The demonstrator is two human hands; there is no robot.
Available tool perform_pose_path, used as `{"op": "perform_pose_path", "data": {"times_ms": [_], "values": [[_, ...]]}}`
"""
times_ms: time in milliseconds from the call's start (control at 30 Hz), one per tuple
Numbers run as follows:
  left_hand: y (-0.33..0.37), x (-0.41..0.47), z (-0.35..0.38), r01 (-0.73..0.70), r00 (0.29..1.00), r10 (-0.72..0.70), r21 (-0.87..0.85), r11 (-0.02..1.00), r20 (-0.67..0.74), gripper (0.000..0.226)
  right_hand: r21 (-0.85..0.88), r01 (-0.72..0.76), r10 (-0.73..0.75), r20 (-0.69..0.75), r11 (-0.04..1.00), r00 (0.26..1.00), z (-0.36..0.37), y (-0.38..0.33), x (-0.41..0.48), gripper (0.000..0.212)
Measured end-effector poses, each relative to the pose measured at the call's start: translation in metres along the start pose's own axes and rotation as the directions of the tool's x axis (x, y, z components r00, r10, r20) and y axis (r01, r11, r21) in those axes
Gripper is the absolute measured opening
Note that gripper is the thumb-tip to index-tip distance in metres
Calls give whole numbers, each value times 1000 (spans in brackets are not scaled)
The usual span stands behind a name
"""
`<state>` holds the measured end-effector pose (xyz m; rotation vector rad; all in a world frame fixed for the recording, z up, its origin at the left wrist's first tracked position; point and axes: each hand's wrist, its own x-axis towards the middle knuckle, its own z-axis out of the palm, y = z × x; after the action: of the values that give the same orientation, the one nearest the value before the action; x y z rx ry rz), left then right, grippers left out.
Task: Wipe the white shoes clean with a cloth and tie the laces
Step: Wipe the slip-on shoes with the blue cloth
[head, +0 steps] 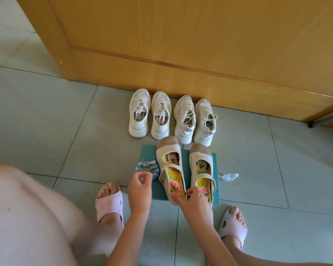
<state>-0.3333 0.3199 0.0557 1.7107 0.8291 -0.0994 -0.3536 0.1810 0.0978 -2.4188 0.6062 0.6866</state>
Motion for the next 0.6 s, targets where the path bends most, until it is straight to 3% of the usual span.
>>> {"op": "perform_pose_path", "data": {"times_ms": [100, 233, 400, 600], "values": [[4, -24, 12, 159, 930, -172, 66, 985, 326, 15, 218, -51, 48, 18, 975, 999, 2, 2, 2, 49], [6, -35, 17, 262, 870, -226, -24, 965, 439, 16, 444, -89, 84, 32, 891, 996, -1, 8, 1, 47], [9, -28, 17, 271, 853, -231, -18, 962, 468, 12, 487, -104, 57, 109, 867, 992, -14, 8, 11, 24], [-10, -30, 27, 172, 926, -207, 136, 976, 315, 18, 448, -91, 77, 51, 889, 996, -14, 15, 18, 19]]}}
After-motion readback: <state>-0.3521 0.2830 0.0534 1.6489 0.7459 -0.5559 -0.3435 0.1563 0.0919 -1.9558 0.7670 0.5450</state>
